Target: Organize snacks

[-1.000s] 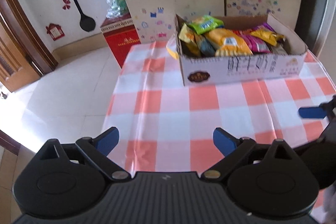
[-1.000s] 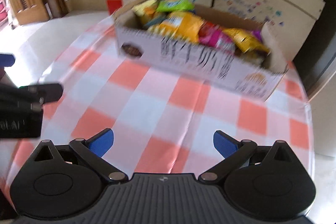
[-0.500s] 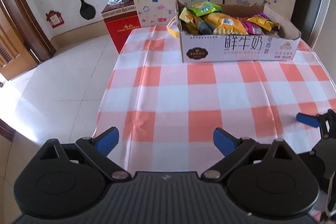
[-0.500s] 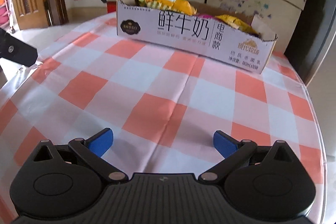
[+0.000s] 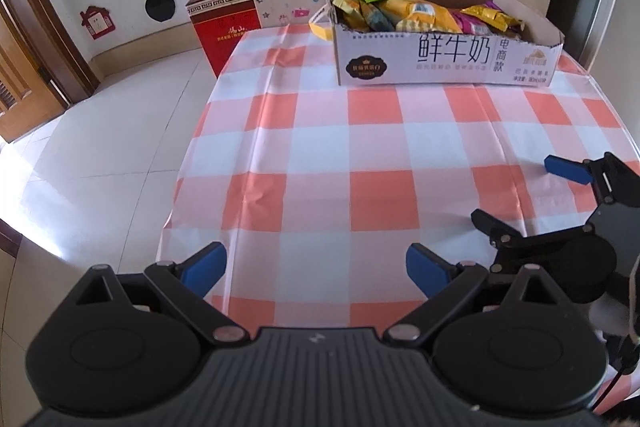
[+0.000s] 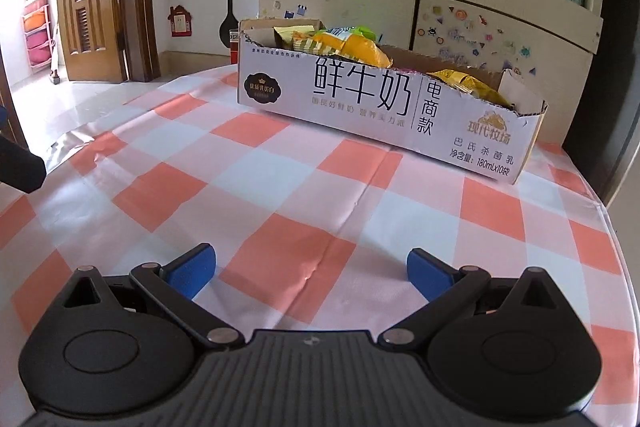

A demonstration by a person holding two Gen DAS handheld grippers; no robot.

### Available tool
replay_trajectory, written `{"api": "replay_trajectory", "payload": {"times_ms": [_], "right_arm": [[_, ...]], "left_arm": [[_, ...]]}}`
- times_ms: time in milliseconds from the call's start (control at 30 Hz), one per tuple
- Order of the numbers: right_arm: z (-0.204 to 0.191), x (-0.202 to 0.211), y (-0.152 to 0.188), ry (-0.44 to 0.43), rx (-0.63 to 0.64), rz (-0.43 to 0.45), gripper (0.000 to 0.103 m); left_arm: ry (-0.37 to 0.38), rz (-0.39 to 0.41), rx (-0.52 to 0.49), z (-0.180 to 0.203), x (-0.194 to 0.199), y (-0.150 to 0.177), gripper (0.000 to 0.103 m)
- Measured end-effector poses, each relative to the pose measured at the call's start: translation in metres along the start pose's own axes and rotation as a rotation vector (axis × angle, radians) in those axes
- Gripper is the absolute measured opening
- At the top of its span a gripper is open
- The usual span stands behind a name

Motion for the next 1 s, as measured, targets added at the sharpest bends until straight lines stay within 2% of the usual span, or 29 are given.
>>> {"api": "replay_trajectory", "payload": {"times_ms": [333, 500, 1000], "right_arm": [[0.001, 0.0, 0.001, -0.001, -0.001, 0.001, 0.103], [0.001, 0.0, 0.001, -0.001, -0.002, 0.001, 0.103], [0.001, 0.0, 0.001, -0.001, -0.002, 0.0, 0.103]], "left_arm": [[0.008, -0.027, 0.023, -0.002, -0.011, 0.005, 0.096], [-0.002, -0.038, 0.004, 0.001, -0.021, 0.009, 0.096], [-0.019, -0.125, 0.003, -0.008, -0.058, 0.019, 0.096]]}}
Point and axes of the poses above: each gripper's, at about its wrist camera, not at the fingertips, and x roughly against the way its jaws point, z to its right, y to its underside, the point moved 8 cm from there along -x, roughly the way its jaws point, and after that the axes turned 1 degree about -x, right-handed, at the moved point
